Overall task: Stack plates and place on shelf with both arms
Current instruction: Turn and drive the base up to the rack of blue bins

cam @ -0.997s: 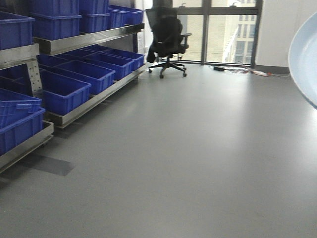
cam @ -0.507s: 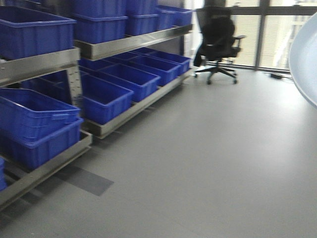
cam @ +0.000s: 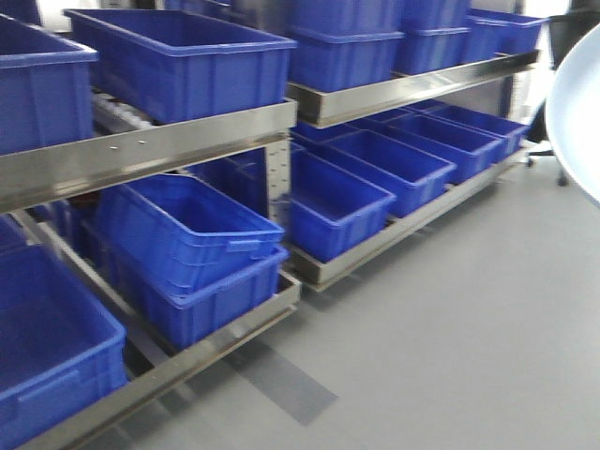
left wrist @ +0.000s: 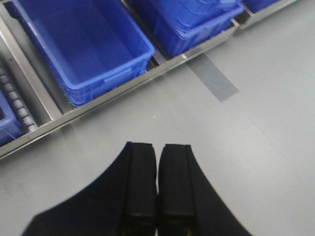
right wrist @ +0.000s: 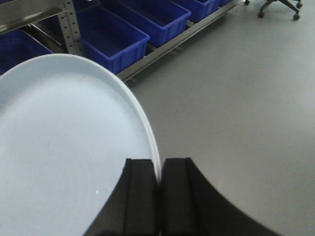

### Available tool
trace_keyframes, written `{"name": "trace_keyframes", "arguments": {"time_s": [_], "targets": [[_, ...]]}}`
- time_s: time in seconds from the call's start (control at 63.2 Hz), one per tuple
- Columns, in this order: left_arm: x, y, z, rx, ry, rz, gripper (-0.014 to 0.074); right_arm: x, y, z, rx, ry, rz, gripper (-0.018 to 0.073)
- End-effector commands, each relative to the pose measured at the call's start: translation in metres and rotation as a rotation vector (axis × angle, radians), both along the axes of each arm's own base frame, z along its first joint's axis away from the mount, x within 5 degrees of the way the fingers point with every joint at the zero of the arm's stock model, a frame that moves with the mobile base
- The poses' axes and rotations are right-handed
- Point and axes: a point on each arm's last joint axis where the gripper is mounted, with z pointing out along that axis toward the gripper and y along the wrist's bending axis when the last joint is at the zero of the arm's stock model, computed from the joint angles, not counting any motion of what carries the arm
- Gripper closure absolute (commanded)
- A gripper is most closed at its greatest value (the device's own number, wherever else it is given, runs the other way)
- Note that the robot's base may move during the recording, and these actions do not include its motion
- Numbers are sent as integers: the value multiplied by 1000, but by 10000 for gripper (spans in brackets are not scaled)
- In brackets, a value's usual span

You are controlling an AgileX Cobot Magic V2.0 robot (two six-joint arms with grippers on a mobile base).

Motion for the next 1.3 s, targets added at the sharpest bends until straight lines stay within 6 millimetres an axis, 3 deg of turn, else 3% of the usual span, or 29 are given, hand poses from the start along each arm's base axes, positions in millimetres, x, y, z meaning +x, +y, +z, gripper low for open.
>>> {"name": "trace_keyframes", "arguments": {"time_s": [0.0,1.282], "targets": [[6,-1,14,-13,-99,-5,501,2,1,18,-20,-124,16,531],[6,-1,14,-13,-99,-5,501,2,1,18,-20,-123,16,531]]}}
